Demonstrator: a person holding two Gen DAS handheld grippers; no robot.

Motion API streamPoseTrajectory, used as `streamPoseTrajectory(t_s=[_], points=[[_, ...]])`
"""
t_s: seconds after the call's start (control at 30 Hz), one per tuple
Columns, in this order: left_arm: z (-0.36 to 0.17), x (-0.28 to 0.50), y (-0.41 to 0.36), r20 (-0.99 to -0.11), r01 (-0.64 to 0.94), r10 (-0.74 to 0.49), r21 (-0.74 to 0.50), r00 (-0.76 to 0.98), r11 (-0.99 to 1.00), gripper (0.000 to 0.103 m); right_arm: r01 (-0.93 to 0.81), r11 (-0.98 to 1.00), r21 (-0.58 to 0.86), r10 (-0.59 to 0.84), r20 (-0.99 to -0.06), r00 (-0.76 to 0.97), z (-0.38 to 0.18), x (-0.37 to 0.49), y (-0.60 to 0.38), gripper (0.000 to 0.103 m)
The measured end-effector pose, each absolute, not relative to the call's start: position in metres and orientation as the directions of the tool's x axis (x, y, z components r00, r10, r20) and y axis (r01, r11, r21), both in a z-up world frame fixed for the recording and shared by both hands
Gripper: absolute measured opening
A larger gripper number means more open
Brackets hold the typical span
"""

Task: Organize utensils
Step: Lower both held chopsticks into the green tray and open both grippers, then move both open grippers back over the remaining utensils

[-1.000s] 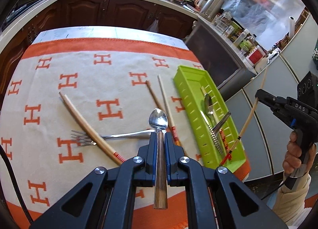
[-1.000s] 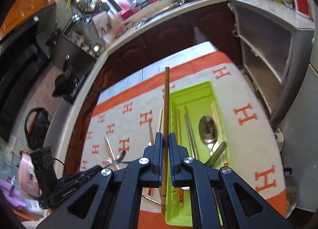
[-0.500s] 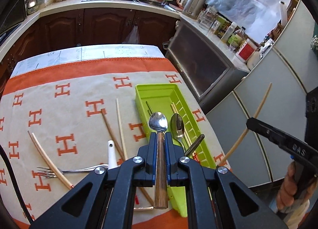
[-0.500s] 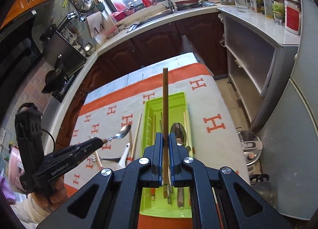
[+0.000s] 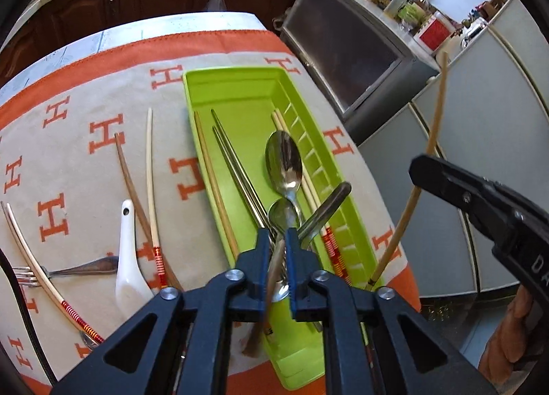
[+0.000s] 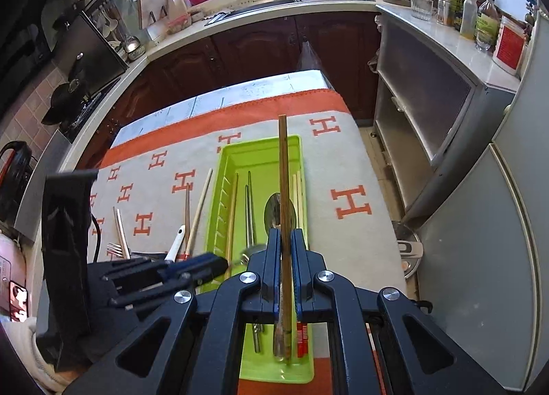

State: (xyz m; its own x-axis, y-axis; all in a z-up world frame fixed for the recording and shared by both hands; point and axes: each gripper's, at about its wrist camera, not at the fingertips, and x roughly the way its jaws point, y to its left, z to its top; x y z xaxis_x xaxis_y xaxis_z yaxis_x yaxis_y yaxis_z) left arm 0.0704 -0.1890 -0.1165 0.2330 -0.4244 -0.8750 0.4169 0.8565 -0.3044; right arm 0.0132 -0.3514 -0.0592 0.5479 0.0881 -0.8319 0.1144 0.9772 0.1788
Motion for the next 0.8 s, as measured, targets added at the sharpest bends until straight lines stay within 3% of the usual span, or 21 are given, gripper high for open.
streamPoseTrajectory(t_s=[0.33, 0.5, 0.63, 0.8], points=[[-0.083, 0.046, -0.141, -0.842, 0.465, -0.469, -0.313, 0.269, 0.828, 0.039, 0.121, 0.975, 0.189, 0.096, -0.838, 0.536, -0.075, 0.036, -0.344, 0.006], [-0.081, 0.037, -0.099, -0.853, 0.426, -0.388, -0.224, 0.348, 0.876, 0.043, 0.121, 0.976, 0.179, 0.091, -0.849, 0.521, -0.085, 0.052, -0.331, 0.006], [-0.086, 0.037, -0.062, -0.865, 0.350, -0.329, -0.196, 0.378, 0.916, 0.043, 0.145, 0.974, 0.174, 0.076, -0.855, 0.513, -0.096, 0.062, -0.326, 0.021], [-0.097, 0.043, -0.011, -0.879, 0.223, -0.265, -0.187, 0.398, 0.957, 0.044, 0.134, 0.974, 0.184, 0.088, -0.847, 0.525, -0.097, 0.064, -0.316, 0.022]])
